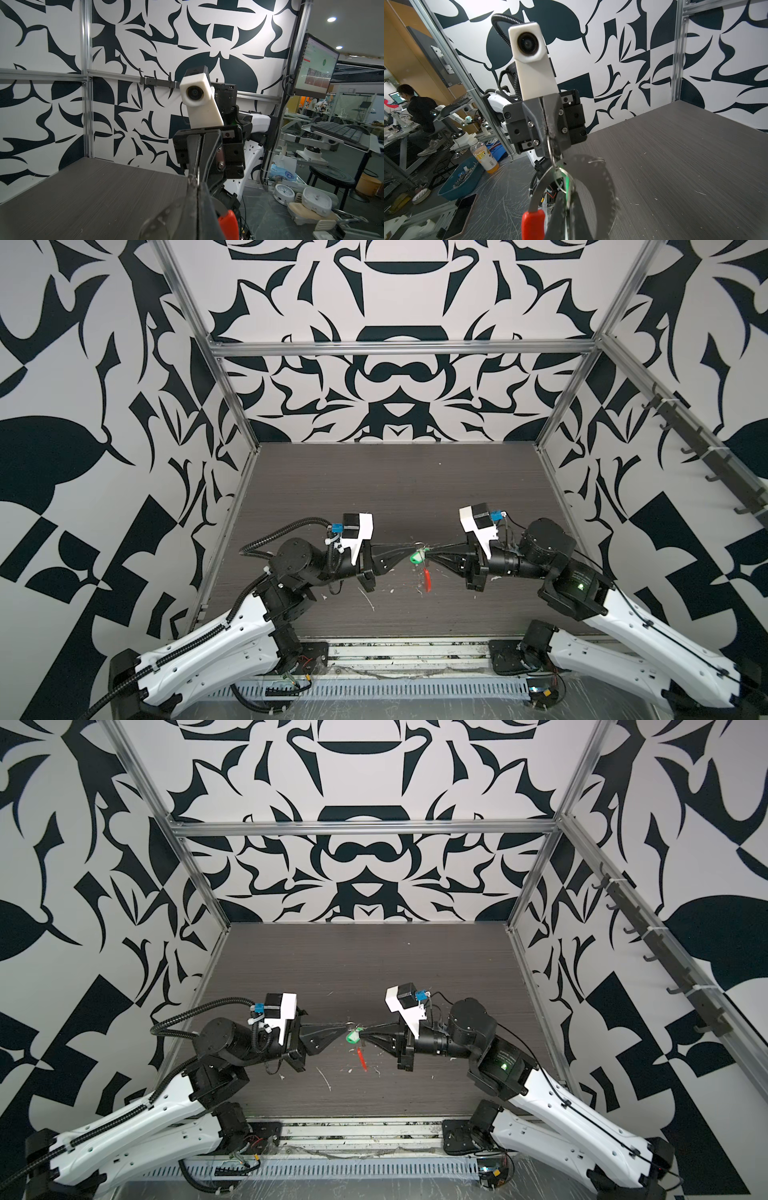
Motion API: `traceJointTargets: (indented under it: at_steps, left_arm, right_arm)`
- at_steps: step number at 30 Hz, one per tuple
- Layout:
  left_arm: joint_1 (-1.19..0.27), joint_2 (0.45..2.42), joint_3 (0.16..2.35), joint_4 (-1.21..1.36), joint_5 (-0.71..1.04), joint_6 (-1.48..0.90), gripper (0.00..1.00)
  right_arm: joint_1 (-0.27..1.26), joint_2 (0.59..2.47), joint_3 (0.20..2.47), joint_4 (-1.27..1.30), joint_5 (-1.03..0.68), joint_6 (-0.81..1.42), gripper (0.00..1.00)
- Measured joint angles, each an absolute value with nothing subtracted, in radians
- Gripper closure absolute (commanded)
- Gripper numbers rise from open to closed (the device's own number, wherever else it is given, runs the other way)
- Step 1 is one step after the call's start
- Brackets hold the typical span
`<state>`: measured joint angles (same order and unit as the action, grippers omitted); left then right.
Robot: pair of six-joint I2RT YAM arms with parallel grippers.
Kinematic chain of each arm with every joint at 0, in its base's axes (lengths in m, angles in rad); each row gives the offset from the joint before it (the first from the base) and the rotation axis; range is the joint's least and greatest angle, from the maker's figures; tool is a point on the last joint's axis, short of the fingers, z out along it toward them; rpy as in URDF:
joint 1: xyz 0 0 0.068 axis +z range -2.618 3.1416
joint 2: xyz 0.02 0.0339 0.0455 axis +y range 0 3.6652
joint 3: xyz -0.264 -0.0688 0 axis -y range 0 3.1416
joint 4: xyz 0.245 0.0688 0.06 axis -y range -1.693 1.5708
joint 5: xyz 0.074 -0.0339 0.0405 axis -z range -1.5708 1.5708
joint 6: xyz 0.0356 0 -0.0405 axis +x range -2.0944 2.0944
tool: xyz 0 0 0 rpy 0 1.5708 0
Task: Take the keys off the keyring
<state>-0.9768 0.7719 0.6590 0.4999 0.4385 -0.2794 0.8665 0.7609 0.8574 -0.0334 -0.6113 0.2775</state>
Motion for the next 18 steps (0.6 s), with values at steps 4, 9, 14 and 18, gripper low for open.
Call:
traceJointTargets:
  at_steps: [4,9,14,18]
  left_arm:
    - [-0.977,0.771,0.673,0.471,0.469,-0.271,1.00]
    - [-0.977,0.762,0.683,0.438,0.495,-0.261,1.00]
    - [-0.977,0.756,0.688,0.422,0.512,-0.253,1.00]
    - [-0.977,0.751,0.688,0.414,0.520,-0.251,1.00]
  right_arm:
    - [0.867,0.773,0.870,-0.060,-0.656,0.270,1.00]
    - [0.867,0.791,0.896,-0.093,-0.708,0.260,1.00]
    - [0.866,0.812,0.937,-0.138,-0.740,0.245,1.00]
    - [0.867,0.815,0.957,-0.166,-0.748,0.232,1.00]
